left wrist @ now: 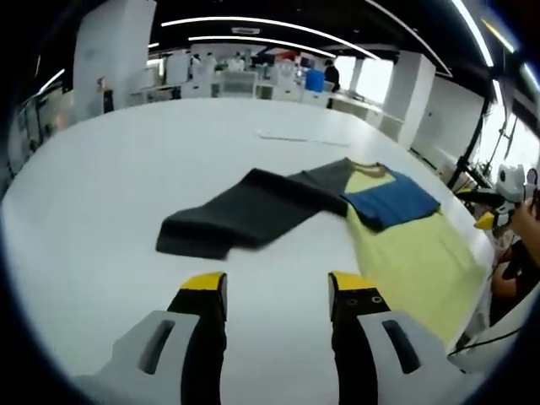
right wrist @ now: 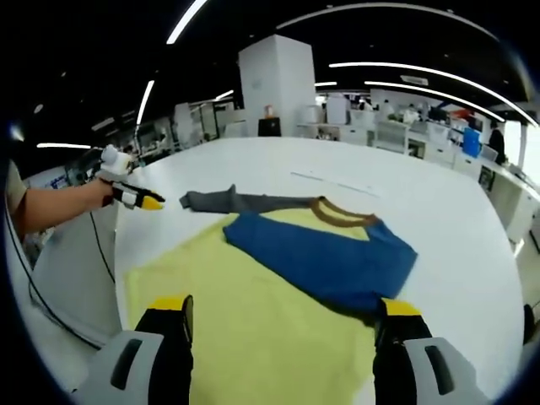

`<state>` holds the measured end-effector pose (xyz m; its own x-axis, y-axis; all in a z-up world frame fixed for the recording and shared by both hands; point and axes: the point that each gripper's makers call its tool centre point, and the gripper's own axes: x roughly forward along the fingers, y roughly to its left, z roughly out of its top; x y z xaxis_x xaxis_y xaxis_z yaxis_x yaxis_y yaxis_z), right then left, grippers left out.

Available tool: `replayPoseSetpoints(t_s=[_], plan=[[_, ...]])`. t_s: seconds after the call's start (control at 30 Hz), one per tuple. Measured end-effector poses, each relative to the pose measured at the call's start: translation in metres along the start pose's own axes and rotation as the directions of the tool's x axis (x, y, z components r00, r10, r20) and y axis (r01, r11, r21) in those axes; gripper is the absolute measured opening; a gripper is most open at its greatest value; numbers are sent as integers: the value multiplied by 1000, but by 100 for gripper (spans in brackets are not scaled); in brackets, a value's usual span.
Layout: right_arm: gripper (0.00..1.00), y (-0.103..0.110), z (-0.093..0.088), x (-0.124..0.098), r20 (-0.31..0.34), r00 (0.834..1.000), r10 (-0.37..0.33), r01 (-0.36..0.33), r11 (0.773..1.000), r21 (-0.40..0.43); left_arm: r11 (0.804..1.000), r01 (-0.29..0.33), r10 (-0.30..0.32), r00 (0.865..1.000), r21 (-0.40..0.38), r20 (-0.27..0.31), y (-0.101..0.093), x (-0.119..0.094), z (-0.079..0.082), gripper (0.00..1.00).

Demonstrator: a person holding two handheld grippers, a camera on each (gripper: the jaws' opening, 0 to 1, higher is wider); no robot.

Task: Fold the garment on the visible template until the final outline fits inside the template.

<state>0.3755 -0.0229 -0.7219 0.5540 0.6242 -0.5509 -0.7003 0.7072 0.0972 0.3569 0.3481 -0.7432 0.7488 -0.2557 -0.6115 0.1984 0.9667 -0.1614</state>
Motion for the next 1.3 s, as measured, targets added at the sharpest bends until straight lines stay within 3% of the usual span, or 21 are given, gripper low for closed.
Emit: replayPoseSetpoints(t_s=[0.47, 0.73, 1.3], plan=[[88, 1, -4, -9, 0, 1000, 2, -2, 1000, 3, 998, -53, 52, 998, -17, -20, 19, 15, 1, 39], [88, 6, -10, -15, -8, 1000, 12, -12, 1000, 4, 997, -70, 71, 997, 15, -22, 28, 23, 8, 31], [88, 3, -23, -36, -24, 1000, -7, 7, 1000, 9, 991, -113, 118, 990, 67, -80, 43, 44, 1, 22]])
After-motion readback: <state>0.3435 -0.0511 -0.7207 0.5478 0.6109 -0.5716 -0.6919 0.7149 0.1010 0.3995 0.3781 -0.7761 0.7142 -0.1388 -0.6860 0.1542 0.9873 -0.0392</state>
